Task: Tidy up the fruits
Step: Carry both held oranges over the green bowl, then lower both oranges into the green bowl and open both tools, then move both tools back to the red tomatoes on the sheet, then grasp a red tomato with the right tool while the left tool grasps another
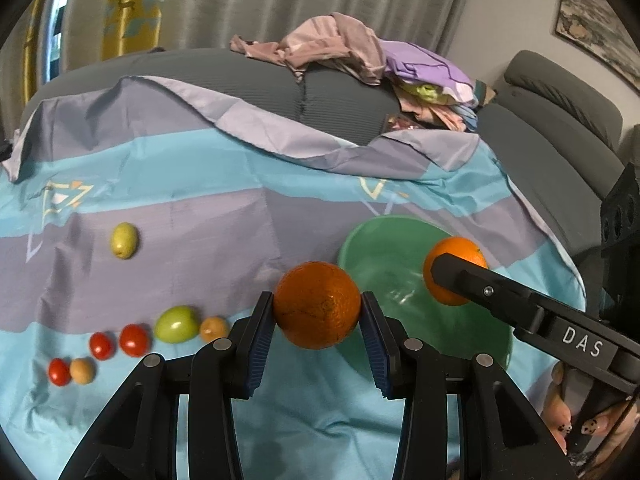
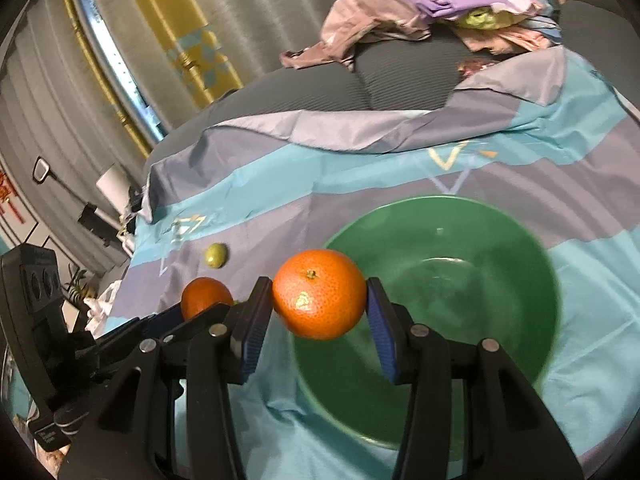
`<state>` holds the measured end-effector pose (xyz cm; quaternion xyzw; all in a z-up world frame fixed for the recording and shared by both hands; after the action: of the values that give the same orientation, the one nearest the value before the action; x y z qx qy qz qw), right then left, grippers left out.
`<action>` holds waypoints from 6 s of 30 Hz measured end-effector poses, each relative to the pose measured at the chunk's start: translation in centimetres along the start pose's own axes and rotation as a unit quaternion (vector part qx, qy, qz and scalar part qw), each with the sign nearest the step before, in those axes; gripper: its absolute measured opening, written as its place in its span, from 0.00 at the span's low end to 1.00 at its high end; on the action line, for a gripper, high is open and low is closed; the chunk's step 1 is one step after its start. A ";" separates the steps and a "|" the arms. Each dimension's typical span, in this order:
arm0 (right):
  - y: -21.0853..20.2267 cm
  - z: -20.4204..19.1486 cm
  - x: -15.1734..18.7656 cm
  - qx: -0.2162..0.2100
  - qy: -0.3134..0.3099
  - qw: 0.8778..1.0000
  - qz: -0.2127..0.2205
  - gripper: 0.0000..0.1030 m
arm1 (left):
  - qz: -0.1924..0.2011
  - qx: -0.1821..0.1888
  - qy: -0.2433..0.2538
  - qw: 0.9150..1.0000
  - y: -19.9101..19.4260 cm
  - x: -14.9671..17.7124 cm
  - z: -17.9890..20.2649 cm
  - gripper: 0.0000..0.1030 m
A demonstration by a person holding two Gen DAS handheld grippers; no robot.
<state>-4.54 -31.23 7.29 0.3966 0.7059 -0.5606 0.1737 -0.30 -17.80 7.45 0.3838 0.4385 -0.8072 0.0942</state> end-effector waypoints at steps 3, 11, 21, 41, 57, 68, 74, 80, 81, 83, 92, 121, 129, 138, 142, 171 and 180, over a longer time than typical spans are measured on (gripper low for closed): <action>-0.2 1.0 -0.2 0.004 0.011 1.000 0.003 0.46 | -0.002 0.007 0.000 1.000 0.4 -0.2 0.7 0.42; -0.8 3.1 -0.5 0.019 0.028 0.999 0.009 0.46 | -0.002 0.020 0.012 1.000 1.6 -0.7 2.8 0.42; -0.5 5.1 -0.5 0.022 0.051 0.998 0.000 0.46 | -0.013 0.036 0.022 0.999 3.2 -0.9 4.5 0.42; 0.1 8.7 -0.3 0.047 0.090 0.995 -0.015 0.46 | -0.055 0.047 0.032 0.997 6.5 -0.1 6.9 0.42; 0.8 10.3 0.0 0.070 0.100 0.992 -0.030 0.46 | -0.081 0.051 0.031 0.995 8.0 1.2 7.8 0.42; 1.1 10.4 0.2 0.074 0.100 0.992 -0.036 0.47 | -0.087 0.050 0.043 0.994 8.4 1.5 8.5 0.42; 1.2 10.3 0.2 0.077 0.097 0.991 -0.039 0.47 | -0.090 0.050 0.043 0.994 8.6 1.7 8.5 0.42; 1.2 10.2 0.3 0.078 0.095 0.992 -0.042 0.48 | -0.092 0.051 0.044 0.994 8.7 1.8 8.6 0.42; 1.2 10.2 0.3 0.079 0.094 0.991 -0.043 0.48 | -0.092 0.052 0.044 0.993 8.7 1.8 8.6 0.42; 1.1 10.2 0.2 0.084 0.093 0.991 -0.039 0.48 | -0.094 0.055 0.044 0.993 8.7 1.9 8.7 0.42; 0.2 9.9 -0.2 0.080 0.097 0.992 -0.020 0.67 | -0.095 0.091 0.038 0.991 6.9 1.4 9.2 0.48; 0.9 -3.1 0.3 -0.030 -0.007 0.999 -0.011 0.74 | -0.013 -0.088 -0.161 0.983 -6.2 3.3 -15.1 0.63; 4.0 -8.5 3.2 -0.073 -0.057 0.993 -0.068 0.61 | -0.042 -0.093 -0.194 0.976 -4.9 4.6 -18.4 0.62; 9.6 -15.8 8.4 -0.101 -0.160 0.971 -0.144 0.46 | -0.069 -0.078 -0.207 0.973 -2.2 3.3 -20.3 0.52; 11.3 -17.1 9.3 -0.110 -0.181 0.964 -0.158 0.45 | -0.094 -0.084 -0.208 0.970 -1.0 4.0 -21.0 0.49; 13.7 -19.1 12.2 -0.080 -0.251 0.950 -0.167 0.29 | -0.093 -0.111 -0.177 0.973 0.0 5.1 -20.4 0.27; 12.5 -18.0 11.0 -0.075 -0.225 0.959 -0.154 0.29 | -0.071 -0.102 -0.173 0.977 -1.4 4.6 -19.2 0.27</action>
<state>1.58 -9.75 -2.89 0.1329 0.7414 -0.6004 0.2687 6.12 -1.13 -1.04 0.1944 0.5215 -0.8173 0.1494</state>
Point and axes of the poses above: each gripper's, at about its wrist camera, not at the fingertips, and y roughly the way its jaws point, z to its right, x to its underside, the point moved 5 cm from there along y, roughly the way its jaws point, and after that the axes turned 6 degrees about x, right-handed, at the moved point
